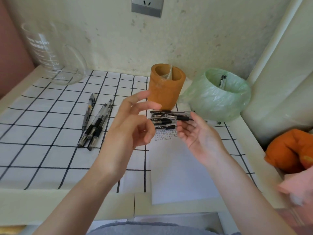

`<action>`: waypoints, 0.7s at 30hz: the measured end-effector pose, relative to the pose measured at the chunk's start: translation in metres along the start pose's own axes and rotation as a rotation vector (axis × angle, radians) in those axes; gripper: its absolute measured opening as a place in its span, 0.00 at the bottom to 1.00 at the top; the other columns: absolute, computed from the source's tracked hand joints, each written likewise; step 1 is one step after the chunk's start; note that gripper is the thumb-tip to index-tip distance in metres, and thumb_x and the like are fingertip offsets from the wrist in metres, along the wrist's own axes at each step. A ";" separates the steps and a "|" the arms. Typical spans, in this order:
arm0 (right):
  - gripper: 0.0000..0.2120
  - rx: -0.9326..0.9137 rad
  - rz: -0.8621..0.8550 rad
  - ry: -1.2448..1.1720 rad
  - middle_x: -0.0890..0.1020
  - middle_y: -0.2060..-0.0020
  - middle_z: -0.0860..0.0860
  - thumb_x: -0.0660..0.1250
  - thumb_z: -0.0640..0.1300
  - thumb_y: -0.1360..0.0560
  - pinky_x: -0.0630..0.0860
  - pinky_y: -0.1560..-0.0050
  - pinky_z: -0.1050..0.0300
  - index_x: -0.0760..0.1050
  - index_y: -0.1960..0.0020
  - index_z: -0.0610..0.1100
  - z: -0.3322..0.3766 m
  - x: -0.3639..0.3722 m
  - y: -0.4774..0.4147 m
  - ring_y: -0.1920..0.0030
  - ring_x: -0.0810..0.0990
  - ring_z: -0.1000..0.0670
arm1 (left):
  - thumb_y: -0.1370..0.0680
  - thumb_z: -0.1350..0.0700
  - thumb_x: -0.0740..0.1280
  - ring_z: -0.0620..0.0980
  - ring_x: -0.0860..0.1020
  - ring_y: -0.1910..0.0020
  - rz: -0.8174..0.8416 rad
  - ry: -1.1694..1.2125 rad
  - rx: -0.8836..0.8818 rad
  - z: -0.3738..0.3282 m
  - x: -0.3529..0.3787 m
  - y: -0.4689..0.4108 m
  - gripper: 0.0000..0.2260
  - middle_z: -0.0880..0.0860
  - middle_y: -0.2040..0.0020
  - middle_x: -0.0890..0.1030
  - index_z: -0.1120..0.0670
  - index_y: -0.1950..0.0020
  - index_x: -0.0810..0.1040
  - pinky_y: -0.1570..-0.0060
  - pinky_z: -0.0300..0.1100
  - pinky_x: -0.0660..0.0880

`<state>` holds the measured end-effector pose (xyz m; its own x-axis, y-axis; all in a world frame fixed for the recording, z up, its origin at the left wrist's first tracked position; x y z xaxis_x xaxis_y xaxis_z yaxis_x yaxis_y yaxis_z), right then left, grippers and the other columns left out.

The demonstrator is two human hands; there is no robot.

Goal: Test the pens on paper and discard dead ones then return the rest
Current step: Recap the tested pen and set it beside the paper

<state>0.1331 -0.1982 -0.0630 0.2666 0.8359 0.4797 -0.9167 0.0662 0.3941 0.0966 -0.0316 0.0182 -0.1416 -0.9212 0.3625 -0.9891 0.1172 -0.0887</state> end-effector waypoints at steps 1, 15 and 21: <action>0.13 0.015 0.014 0.009 0.82 0.69 0.42 0.62 0.45 0.21 0.77 0.73 0.61 0.72 0.46 0.34 -0.001 0.002 -0.003 0.72 0.80 0.50 | 0.30 0.64 0.59 0.45 0.67 0.75 0.012 -0.025 0.011 0.000 -0.001 0.000 0.20 0.47 0.52 0.79 0.51 0.39 0.73 0.73 0.32 0.67; 0.16 -0.156 0.006 0.608 0.84 0.71 0.44 0.61 0.45 0.20 0.73 0.76 0.64 0.77 0.52 0.31 0.018 0.002 -0.038 0.74 0.82 0.52 | 0.26 0.71 0.61 0.42 0.67 0.73 -0.009 -0.480 0.035 0.014 -0.009 -0.004 0.21 0.46 0.61 0.77 0.46 0.46 0.77 0.72 0.28 0.66; 0.12 -0.182 0.034 0.640 0.83 0.70 0.44 0.62 0.43 0.20 0.72 0.76 0.64 0.78 0.55 0.36 0.022 0.012 -0.024 0.75 0.78 0.53 | 0.25 0.69 0.58 0.47 0.64 0.76 -0.290 -0.870 0.011 0.014 -0.052 -0.003 0.21 0.44 0.62 0.79 0.44 0.50 0.77 0.77 0.33 0.63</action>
<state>0.1644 -0.2022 -0.0494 0.0583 0.9940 -0.0930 -0.9720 0.0777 0.2216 0.1075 0.0107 -0.0135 0.1956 -0.8693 -0.4539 -0.9804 -0.1613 -0.1134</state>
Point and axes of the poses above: each hand's wrist, its own y-axis away from the middle knuckle, its own x-axis out of the palm, z = x × y, the point moved 10 cm from there along -y, towards the middle knuckle
